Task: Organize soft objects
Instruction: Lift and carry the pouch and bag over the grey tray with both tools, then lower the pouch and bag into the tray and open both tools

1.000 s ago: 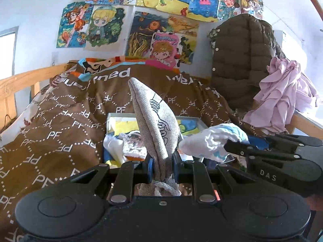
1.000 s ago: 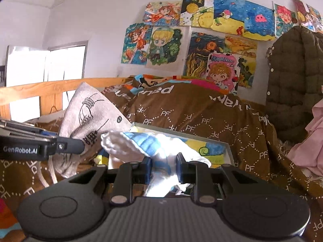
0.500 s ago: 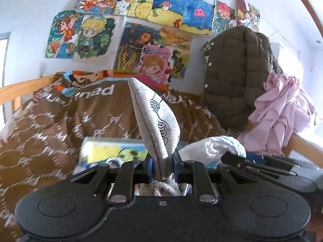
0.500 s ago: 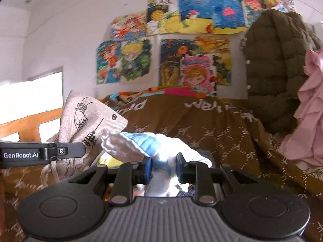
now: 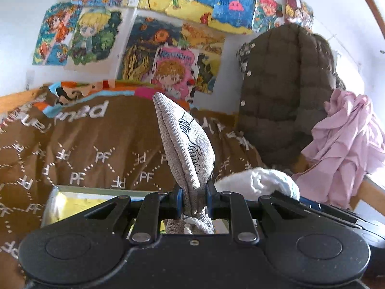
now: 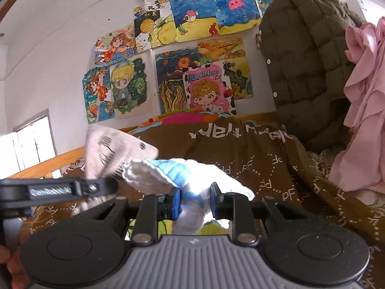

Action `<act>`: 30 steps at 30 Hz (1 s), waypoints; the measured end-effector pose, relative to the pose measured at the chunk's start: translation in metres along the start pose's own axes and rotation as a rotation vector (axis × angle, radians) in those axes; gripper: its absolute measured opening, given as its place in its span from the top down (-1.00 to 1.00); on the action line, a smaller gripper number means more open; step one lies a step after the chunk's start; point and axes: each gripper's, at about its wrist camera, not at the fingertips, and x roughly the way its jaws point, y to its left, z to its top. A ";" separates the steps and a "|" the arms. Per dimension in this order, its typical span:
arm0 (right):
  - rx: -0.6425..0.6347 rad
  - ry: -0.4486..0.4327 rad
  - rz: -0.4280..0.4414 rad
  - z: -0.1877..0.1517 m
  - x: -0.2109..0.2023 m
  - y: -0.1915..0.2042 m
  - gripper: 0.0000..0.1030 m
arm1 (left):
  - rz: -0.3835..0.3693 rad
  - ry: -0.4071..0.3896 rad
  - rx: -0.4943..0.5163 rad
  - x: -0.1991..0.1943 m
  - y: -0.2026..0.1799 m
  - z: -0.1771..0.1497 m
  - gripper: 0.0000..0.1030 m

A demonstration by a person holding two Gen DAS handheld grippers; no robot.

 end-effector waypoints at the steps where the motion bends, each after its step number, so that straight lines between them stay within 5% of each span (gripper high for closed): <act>1: 0.004 0.007 0.001 -0.002 0.006 -0.001 0.48 | 0.004 0.013 -0.006 0.009 0.002 -0.001 0.61; 12: 0.074 0.163 0.003 -0.032 0.049 -0.014 0.48 | 0.070 0.141 -0.138 0.074 0.027 -0.026 0.61; 30: 0.129 0.260 0.012 -0.050 0.062 -0.024 0.40 | 0.098 0.304 -0.147 0.093 0.037 -0.046 0.57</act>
